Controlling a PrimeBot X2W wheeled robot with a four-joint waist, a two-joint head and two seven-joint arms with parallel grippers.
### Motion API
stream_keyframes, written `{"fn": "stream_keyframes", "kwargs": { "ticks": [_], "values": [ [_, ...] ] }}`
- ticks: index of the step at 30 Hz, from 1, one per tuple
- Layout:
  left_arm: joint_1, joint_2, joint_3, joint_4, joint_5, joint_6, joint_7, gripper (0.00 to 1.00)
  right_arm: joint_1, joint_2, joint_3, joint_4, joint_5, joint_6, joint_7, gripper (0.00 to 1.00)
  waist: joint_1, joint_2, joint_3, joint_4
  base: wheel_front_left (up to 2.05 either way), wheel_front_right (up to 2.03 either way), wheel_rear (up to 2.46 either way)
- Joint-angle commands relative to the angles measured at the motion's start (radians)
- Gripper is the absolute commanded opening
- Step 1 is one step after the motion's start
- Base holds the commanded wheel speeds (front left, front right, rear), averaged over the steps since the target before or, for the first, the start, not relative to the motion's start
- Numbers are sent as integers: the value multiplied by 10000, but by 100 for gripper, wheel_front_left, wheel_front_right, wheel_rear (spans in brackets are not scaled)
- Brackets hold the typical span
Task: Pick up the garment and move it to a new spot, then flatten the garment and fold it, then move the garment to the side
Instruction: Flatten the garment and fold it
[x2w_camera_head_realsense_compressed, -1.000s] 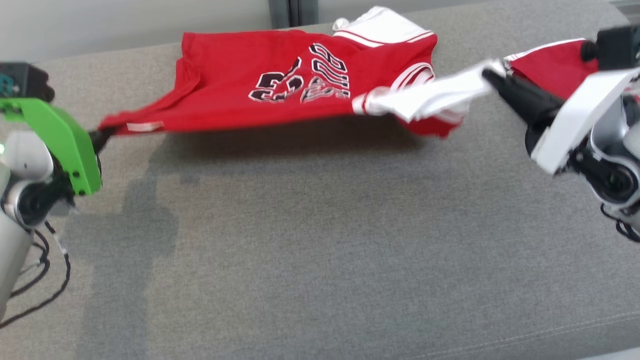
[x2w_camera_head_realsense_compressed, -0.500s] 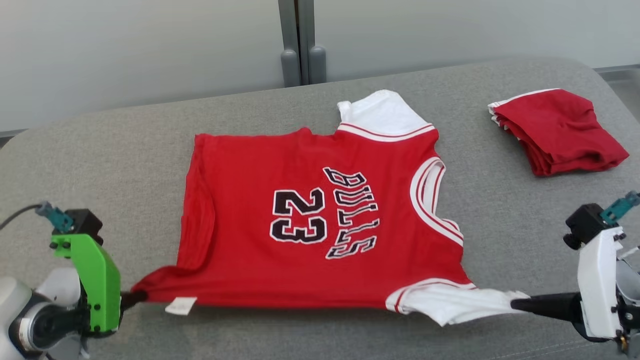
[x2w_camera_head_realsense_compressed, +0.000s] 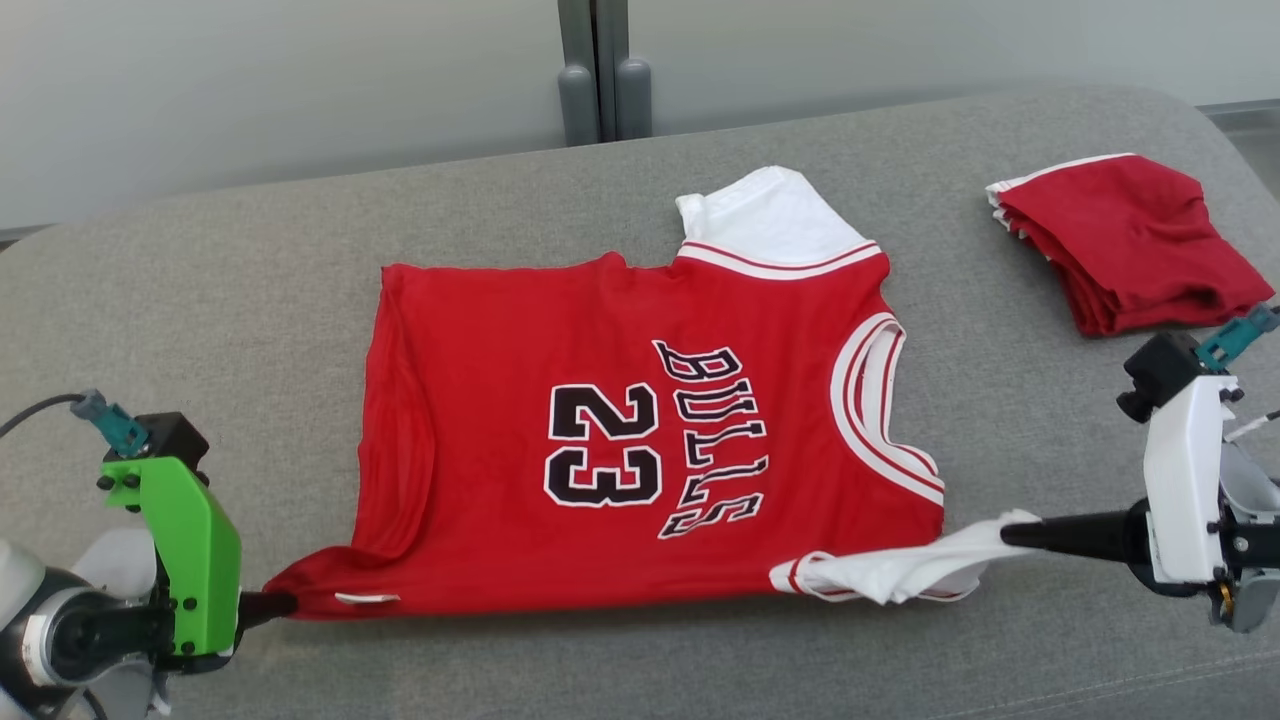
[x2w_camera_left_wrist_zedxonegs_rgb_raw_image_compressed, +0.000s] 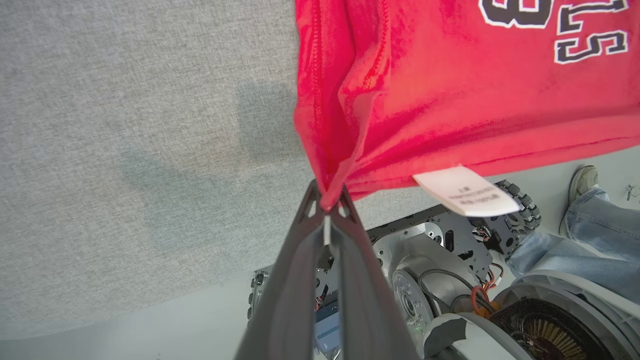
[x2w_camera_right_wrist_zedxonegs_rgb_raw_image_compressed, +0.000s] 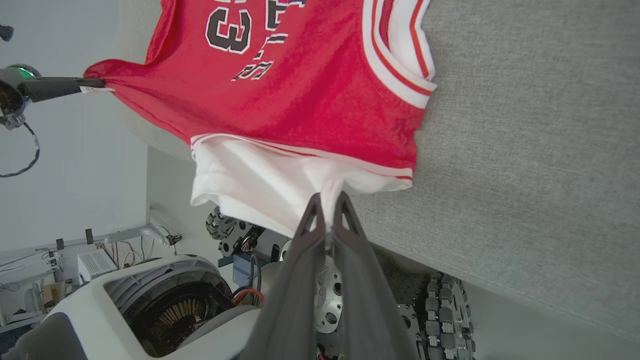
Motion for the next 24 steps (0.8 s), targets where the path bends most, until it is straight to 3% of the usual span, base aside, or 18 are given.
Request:
{"fn": "stream_keyframes", "kwargs": {
  "ticks": [1, 17, 19, 20, 21, 22, 24],
  "values": [
    [-250, -153, 18, 185, -44, 24, 126, 0, -225, 146, 5, 276, 113, -12, 63, 0, 0, 0, 150, 8, 0, 0, 0],
    [-1974, -2029, 29, 3220, 118, -555, 375, 0, -1687, 2867, 237, 4119, 458, -10, -131, 0, 0, 0, 942, -134, 0, 0, 0],
    [-2043, -2190, 50, 3521, 141, -716, 260, 0, -1714, 3156, 244, 4450, 439, -10, -333, 63, 0, 0, 913, -159, 0, 0, 0],
    [-2055, -2260, 66, 3650, 133, -800, 195, 38, -1720, 3260, 246, 4573, 419, -10, -421, 100, 0, 0, 882, -162, 0, 0, 0],
    [-2040, -2356, 99, 3819, 70, -903, 109, 78, -1719, 3369, 244, 4729, 351, -10, -556, 100, 0, 0, 820, -160, 0, 0, 0],
    [-2034, -2417, 128, 3932, 34, -974, 27, 100, -1704, 3433, 243, 4798, 291, -10, -682, 100, 0, 0, 767, -153, 0, 0, 0],
    [-2048, -2465, 179, 4108, 74, -1178, -144, 100, -1666, 3518, 168, 4871, 99, -9, -1140, 100, 0, 0, 640, -131, 0, 0, 0]
  ]
}}
